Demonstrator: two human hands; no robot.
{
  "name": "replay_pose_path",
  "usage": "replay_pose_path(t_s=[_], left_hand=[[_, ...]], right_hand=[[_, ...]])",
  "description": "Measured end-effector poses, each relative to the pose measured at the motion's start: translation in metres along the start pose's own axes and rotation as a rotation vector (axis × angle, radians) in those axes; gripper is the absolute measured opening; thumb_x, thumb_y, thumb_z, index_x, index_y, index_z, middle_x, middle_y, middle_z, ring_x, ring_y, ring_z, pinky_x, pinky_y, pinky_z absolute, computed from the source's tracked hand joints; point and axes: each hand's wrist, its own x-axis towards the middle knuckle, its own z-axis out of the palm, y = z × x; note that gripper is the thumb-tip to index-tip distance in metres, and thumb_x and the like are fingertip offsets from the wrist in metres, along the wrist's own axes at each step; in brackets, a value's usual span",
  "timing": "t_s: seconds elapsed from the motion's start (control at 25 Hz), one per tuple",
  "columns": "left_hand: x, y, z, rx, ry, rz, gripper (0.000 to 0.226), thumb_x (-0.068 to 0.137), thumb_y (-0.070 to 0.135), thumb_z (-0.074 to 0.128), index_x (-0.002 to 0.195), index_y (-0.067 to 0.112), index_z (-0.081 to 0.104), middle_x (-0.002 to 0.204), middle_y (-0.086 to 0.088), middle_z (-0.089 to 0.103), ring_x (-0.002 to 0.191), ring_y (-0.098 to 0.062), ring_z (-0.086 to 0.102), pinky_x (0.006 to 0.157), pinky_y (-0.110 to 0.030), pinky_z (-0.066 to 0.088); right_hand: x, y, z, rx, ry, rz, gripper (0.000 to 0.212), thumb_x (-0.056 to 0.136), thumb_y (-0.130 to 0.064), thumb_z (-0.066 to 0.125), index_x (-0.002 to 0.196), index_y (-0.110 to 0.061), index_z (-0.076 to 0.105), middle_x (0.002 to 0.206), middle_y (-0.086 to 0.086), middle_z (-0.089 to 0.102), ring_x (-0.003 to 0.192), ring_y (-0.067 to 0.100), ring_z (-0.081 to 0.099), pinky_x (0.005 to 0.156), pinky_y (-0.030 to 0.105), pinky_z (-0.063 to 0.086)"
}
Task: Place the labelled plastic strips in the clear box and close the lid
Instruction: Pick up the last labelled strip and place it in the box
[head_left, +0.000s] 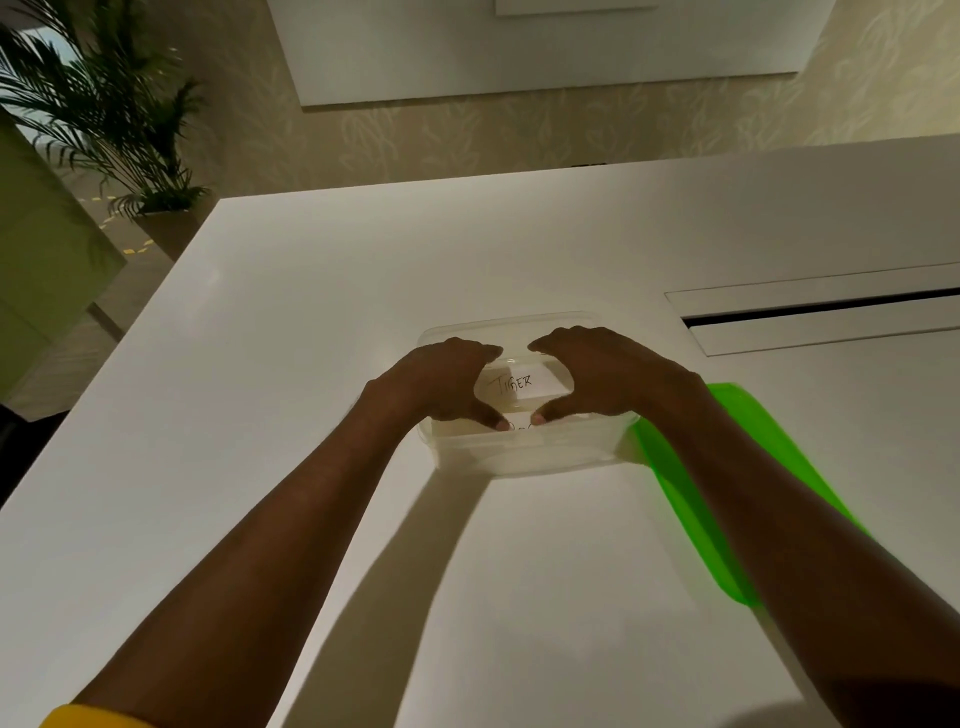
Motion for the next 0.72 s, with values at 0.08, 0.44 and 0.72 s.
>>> replay_pose_path(t_s=[0.08,0.44,0.72], left_hand=[[0.001,0.005,0.005,0.100,0.032,-0.015,0.101,0.072,0.064,0.082,0.154,0.022,0.042,0.149,0.000,0.056,0.139,-0.024,0.050,0.108,-0.045,0.047],[-0.006,0.012,0.019,0.000,0.282,-0.008,0.078,0.087,0.064,0.067,0.145,0.014,0.051,0.144,-0.006,0.058,0.134,-0.028,0.052,0.109,-0.045,0.043],[-0.015,0.013,0.036,-0.135,0.577,-0.311,0.056,0.107,0.031,0.044,0.158,0.008,0.035,0.170,-0.012,0.026,0.157,-0.030,0.024,0.126,-0.045,0.026]], right_hand=[[0.004,-0.003,0.001,-0.078,-0.036,-0.026,0.100,0.075,-0.060,0.080,0.156,-0.023,0.034,0.153,-0.002,0.048,0.137,0.023,0.048,0.111,0.037,0.036],[-0.010,0.009,-0.002,0.135,0.124,-0.011,0.094,0.075,-0.058,0.081,0.153,-0.024,0.042,0.153,-0.002,0.047,0.139,0.021,0.045,0.112,0.036,0.036],[-0.019,0.003,0.017,0.287,0.316,0.229,0.079,0.098,-0.050,0.059,0.160,-0.013,0.029,0.169,0.006,0.021,0.157,0.024,0.018,0.124,0.041,0.025]])
